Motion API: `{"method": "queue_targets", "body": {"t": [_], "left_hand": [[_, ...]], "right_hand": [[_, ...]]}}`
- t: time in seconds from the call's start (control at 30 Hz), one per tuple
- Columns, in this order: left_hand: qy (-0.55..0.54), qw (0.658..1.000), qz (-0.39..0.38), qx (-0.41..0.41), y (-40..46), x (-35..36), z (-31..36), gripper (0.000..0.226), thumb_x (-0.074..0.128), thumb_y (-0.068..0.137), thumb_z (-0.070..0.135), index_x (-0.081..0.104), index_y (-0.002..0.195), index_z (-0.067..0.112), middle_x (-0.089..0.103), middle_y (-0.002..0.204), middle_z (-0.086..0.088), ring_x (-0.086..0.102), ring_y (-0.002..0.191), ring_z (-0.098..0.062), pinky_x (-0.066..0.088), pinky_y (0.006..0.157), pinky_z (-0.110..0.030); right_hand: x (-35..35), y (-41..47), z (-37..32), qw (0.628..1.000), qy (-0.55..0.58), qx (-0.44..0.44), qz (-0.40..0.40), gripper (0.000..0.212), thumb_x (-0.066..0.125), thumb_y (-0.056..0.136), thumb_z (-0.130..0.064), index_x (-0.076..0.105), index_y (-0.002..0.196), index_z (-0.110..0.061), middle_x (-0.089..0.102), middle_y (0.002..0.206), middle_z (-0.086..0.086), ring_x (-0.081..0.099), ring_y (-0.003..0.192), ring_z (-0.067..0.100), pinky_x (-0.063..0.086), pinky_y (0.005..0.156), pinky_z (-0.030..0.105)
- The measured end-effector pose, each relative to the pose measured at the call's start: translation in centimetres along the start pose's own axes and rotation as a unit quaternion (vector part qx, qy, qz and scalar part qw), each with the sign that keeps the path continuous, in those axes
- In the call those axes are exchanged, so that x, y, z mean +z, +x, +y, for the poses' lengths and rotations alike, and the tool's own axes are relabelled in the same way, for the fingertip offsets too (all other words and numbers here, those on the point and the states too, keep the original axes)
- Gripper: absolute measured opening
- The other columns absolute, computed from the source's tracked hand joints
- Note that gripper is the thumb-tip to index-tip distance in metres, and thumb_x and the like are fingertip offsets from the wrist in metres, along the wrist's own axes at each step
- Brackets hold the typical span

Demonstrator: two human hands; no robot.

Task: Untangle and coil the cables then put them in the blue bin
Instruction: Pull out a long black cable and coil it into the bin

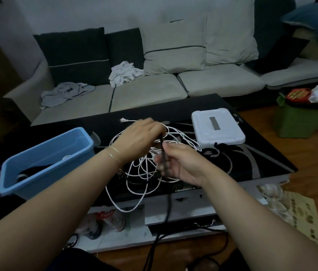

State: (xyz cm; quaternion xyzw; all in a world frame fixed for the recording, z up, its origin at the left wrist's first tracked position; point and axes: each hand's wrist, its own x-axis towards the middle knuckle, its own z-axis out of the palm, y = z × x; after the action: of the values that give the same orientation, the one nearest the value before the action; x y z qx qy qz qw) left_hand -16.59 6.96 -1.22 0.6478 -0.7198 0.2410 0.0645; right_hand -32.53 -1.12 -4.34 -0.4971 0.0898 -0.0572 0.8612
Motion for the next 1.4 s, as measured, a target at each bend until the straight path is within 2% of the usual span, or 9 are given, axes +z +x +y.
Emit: {"method": "queue_targets", "body": {"t": [0.13, 0.27, 0.43, 0.63, 0.73, 0.87, 1.0, 1.27, 1.4], "left_hand": [[-0.097, 0.981, -0.025, -0.165, -1.0, 1.8, -0.3, 0.015, 0.060, 0.091, 0.018, 0.062, 0.105, 0.018, 0.063, 0.098, -0.003, 0.052, 0.103, -0.025, 0.042, 0.087, -0.039], [-0.152, 0.929, -0.036, -0.334, -1.7, 2.6, -2.7, 0.017, 0.060, 0.093, 0.027, 0.066, 0.109, 0.024, 0.062, 0.101, -0.002, 0.050, 0.112, -0.023, 0.041, 0.093, -0.034], [-0.098, 0.904, -0.227, -0.349, -3.5, 2.4, -5.3, 0.031, 0.065, 0.087, 0.047, 0.065, 0.116, 0.036, 0.067, 0.112, 0.006, 0.047, 0.117, -0.021, 0.040, 0.100, -0.038], [-0.227, 0.877, -0.173, -0.387, -1.7, 2.4, -3.3, 0.032, 0.049, 0.094, 0.054, 0.069, 0.088, 0.029, 0.072, 0.078, 0.008, 0.066, 0.073, -0.009, 0.054, 0.073, -0.030], [-0.342, 0.817, -0.142, -0.441, 0.3, 1.8, -2.4, 0.036, 0.056, 0.093, 0.050, 0.071, 0.079, 0.019, 0.074, 0.070, 0.004, 0.047, 0.042, -0.008, 0.039, 0.042, -0.019], [-0.343, 0.783, -0.022, -0.518, 1.6, 0.7, -2.9, 0.044, 0.065, 0.089, 0.045, 0.061, 0.062, 0.011, 0.059, 0.046, 0.003, 0.039, 0.031, -0.007, 0.032, 0.037, -0.016], [-0.620, 0.627, 0.009, -0.472, 1.9, 0.2, -2.1, 0.023, 0.067, 0.089, 0.027, 0.051, 0.082, 0.012, 0.065, 0.058, 0.002, 0.058, 0.043, -0.006, 0.046, 0.042, -0.018], [-0.652, 0.580, 0.095, -0.478, 1.9, 1.6, -1.9, 0.023, 0.039, 0.104, 0.035, 0.052, 0.104, 0.016, 0.073, 0.087, -0.005, 0.073, 0.076, -0.015, 0.056, 0.061, -0.025], [-0.646, 0.600, 0.115, -0.458, 1.5, 1.5, -2.2, 0.027, 0.032, 0.106, 0.024, 0.057, 0.106, 0.012, 0.069, 0.090, -0.005, 0.066, 0.079, -0.016, 0.054, 0.078, -0.031]], "right_hand": [[0.2, -0.1, -0.1, 0.995, -0.063, -0.033, 0.076, 0.031, 0.026, 0.104, -0.015, 0.055, 0.096, -0.010, 0.034, 0.048, -0.004, 0.026, 0.041, 0.007, 0.021, 0.037, 0.016], [0.6, -0.6, -0.2, 0.956, -0.151, -0.212, 0.132, 0.028, 0.026, 0.106, -0.018, 0.051, 0.094, -0.014, 0.034, 0.048, -0.010, 0.027, 0.042, 0.005, 0.025, 0.041, 0.017], [-0.2, -1.2, -1.0, 0.904, -0.166, -0.367, 0.146, 0.021, 0.029, 0.103, -0.018, 0.049, 0.098, -0.020, 0.041, 0.063, -0.007, 0.039, 0.055, 0.009, 0.039, 0.054, 0.023], [-0.2, -0.8, -0.8, 0.918, -0.184, -0.334, 0.112, 0.024, 0.029, 0.103, -0.021, 0.052, 0.099, -0.025, 0.038, 0.062, -0.010, 0.032, 0.054, 0.007, 0.029, 0.051, 0.026], [0.2, -1.0, -0.7, 0.919, -0.199, -0.326, 0.099, 0.024, 0.032, 0.100, -0.032, 0.055, 0.097, -0.028, 0.036, 0.061, -0.014, 0.031, 0.054, 0.005, 0.029, 0.052, 0.027], [0.6, -1.5, -0.8, 0.900, -0.242, -0.347, 0.103, 0.020, 0.036, 0.100, -0.032, 0.054, 0.096, -0.024, 0.049, 0.064, -0.022, 0.043, 0.059, -0.001, 0.035, 0.060, 0.017], [1.1, -2.0, -0.4, 0.857, -0.322, -0.391, 0.095, 0.017, 0.041, 0.100, -0.018, 0.054, 0.098, -0.029, 0.057, 0.086, -0.027, 0.053, 0.083, -0.006, 0.041, 0.078, 0.011], [2.3, -2.4, 0.8, 0.745, -0.463, -0.477, 0.064, 0.029, 0.041, 0.099, -0.026, 0.060, 0.110, -0.006, 0.055, 0.092, -0.010, 0.051, 0.078, 0.005, 0.045, 0.070, 0.027], [2.0, -2.3, 1.1, 0.783, -0.432, -0.435, 0.105, 0.027, 0.033, 0.099, -0.038, 0.050, 0.114, -0.024, 0.056, 0.087, -0.025, 0.054, 0.072, 0.003, 0.046, 0.063, 0.033]]}}
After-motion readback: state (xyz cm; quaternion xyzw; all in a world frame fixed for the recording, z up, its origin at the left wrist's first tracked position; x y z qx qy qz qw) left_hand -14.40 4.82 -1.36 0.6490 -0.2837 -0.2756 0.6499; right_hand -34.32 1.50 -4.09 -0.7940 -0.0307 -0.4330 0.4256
